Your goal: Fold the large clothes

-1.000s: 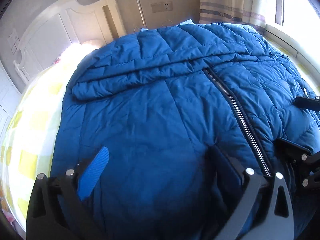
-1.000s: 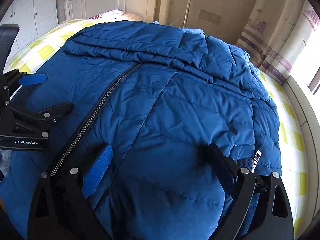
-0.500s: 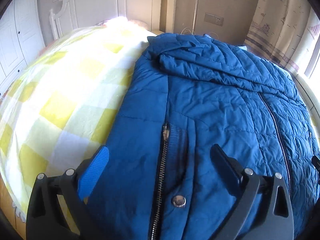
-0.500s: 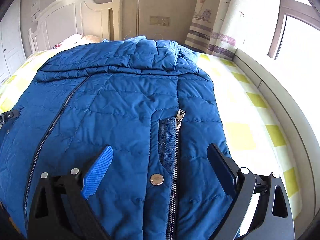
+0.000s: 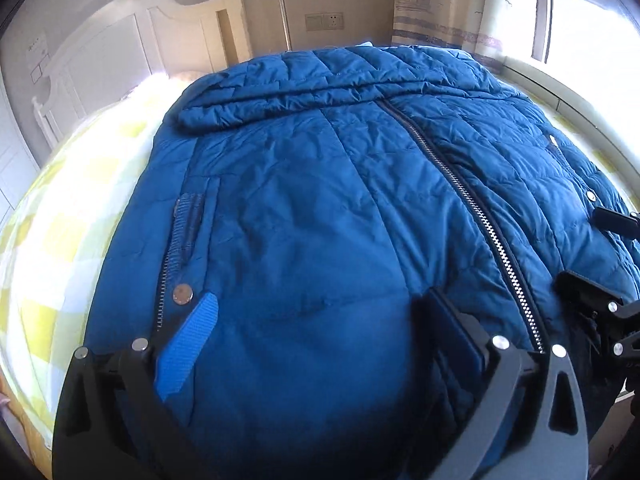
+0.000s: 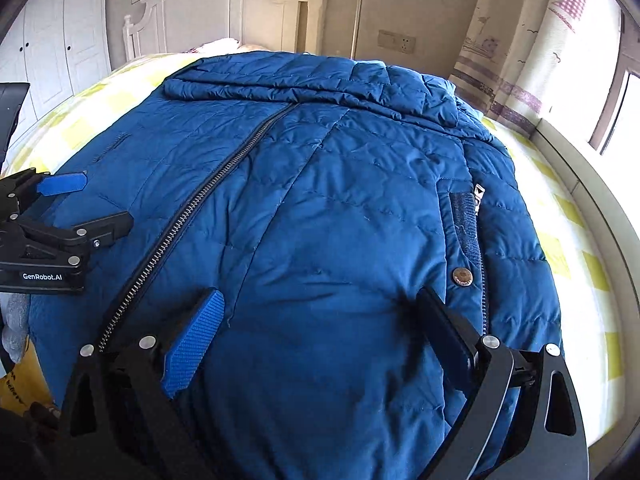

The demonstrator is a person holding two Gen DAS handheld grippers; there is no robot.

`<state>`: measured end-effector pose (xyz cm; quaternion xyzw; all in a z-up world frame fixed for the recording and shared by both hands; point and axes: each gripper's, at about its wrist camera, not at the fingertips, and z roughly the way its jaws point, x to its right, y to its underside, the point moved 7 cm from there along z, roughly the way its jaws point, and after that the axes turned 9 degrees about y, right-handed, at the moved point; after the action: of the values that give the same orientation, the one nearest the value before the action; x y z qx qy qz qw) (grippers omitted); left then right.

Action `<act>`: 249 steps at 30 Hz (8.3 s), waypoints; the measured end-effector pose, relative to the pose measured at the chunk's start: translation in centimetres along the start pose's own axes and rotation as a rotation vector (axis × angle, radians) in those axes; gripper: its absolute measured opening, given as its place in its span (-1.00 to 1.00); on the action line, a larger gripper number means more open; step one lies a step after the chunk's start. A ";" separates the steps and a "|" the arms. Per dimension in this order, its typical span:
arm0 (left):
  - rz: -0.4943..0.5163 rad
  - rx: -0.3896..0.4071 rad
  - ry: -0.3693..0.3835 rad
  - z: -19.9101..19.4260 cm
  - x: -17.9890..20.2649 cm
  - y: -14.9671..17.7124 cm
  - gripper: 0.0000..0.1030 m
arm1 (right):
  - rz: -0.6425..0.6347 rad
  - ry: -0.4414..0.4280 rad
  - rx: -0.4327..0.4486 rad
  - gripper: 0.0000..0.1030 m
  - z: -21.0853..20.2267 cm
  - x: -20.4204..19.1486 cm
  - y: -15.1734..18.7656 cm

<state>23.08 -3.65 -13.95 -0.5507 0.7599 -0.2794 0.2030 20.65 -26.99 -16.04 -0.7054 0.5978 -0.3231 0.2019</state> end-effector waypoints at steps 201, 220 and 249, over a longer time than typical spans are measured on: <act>-0.227 0.325 0.181 -3.5 -18.0 -25.9 -0.68 | 0.409 -0.042 0.384 -0.68 -1.9 18.6 -23.6; -0.406 0.094 0.043 11.6 -20.7 -19.5 0.37 | 0.578 -0.061 -0.050 0.20 15.5 17.5 -15.2; -0.078 -0.047 0.001 17.2 -7.5 -21.3 0.88 | -0.063 -0.009 -0.018 -0.02 14.7 1.1 -23.5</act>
<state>51.40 -5.07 -13.26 -0.5842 0.7444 -0.2694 0.1787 47.72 -24.75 -10.46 -0.7271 0.5771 -0.3209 0.1880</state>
